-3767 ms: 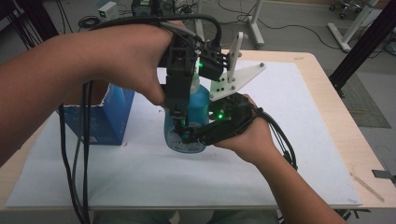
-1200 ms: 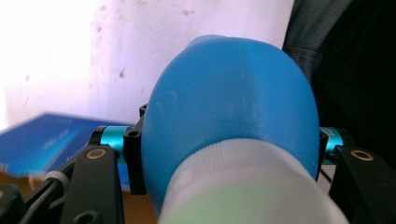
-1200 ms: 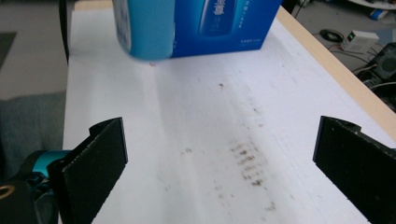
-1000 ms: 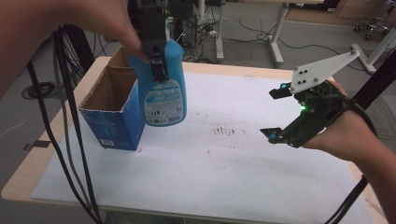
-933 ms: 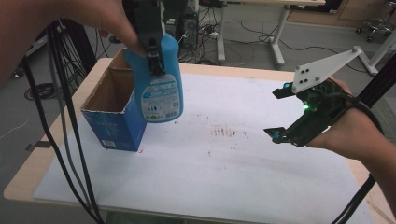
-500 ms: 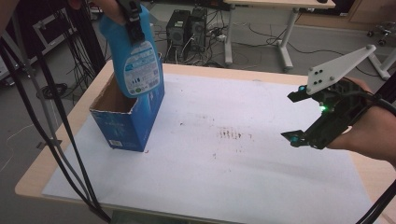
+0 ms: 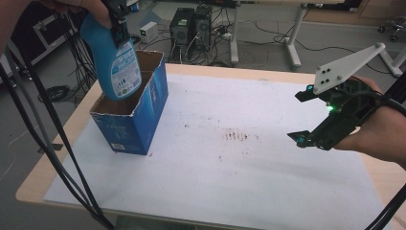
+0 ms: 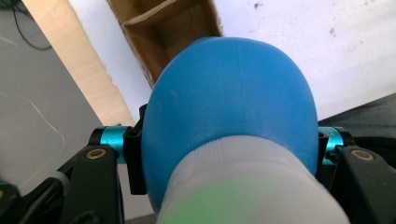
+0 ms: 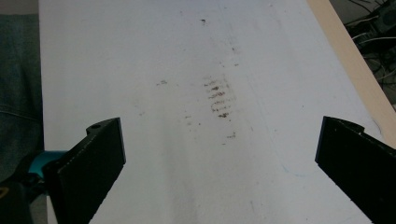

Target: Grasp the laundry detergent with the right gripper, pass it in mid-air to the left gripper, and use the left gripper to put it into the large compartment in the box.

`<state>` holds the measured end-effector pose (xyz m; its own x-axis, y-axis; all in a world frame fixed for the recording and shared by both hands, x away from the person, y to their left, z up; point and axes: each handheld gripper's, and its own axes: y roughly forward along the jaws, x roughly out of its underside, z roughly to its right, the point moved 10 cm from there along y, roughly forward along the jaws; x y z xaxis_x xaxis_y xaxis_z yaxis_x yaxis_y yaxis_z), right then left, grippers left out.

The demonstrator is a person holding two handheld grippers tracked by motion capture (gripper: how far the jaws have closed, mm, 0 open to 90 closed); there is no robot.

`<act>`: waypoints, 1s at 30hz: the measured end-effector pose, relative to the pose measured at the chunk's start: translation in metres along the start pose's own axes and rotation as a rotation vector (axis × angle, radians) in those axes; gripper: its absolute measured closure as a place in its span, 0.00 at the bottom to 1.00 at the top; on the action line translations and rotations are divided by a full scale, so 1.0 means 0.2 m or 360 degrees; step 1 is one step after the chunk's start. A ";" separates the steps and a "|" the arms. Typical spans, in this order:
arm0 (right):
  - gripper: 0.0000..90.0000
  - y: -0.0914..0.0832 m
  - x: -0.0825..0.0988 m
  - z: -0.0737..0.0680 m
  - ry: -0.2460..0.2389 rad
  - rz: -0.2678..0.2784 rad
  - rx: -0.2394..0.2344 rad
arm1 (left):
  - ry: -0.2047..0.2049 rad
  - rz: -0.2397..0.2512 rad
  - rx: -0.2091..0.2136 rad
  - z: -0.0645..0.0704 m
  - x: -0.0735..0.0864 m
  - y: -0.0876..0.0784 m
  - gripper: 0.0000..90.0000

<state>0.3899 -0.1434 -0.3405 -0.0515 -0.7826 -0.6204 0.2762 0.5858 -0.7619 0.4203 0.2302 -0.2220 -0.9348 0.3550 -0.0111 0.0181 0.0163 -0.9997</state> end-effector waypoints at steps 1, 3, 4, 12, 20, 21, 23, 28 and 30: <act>0.01 0.00 0.00 0.00 0.0017 -0.0002 0.0000 | 0.0007 -0.0005 -0.0003 -0.01 0.00 0.02 0.43; 0.01 0.01 0.00 0.00 0.0033 0.0006 -0.0011 | 0.0004 -0.0010 0.0001 -0.01 0.00 0.05 0.43; 0.01 0.01 0.01 0.00 0.0039 0.0003 -0.0009 | 0.0015 -0.0013 0.0003 -0.02 0.00 0.07 0.43; 0.01 0.03 0.02 0.00 0.0059 -0.0022 -0.0021 | 0.0191 -0.0046 0.0030 -0.04 -0.02 0.27 0.43; 0.01 0.04 0.03 0.00 0.0069 -0.0051 -0.0024 | 0.0416 -0.0078 -0.0005 -0.08 -0.03 0.46 0.43; 0.01 0.04 0.03 0.00 0.0070 -0.0053 -0.0025 | 0.0455 -0.0082 -0.0008 -0.09 -0.03 0.48 0.43; 0.01 0.05 0.03 0.00 0.0075 -0.0060 -0.0028 | 0.0549 -0.0073 0.0001 -0.08 -0.03 0.53 0.43; 0.01 0.07 0.03 0.00 0.0088 -0.0071 -0.0039 | 0.0753 -0.0050 -0.0010 -0.07 -0.04 0.67 0.43; 0.01 0.07 0.03 -0.01 0.0083 -0.0075 -0.0036 | 0.0775 -0.0050 -0.0013 -0.08 -0.04 0.69 0.43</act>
<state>0.3926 -0.1396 -0.3559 -0.1142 -0.7978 -0.5920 0.2507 0.5535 -0.7942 0.4354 0.2440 -0.3603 -0.6603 0.7503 0.0323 -0.0029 0.0404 -0.9992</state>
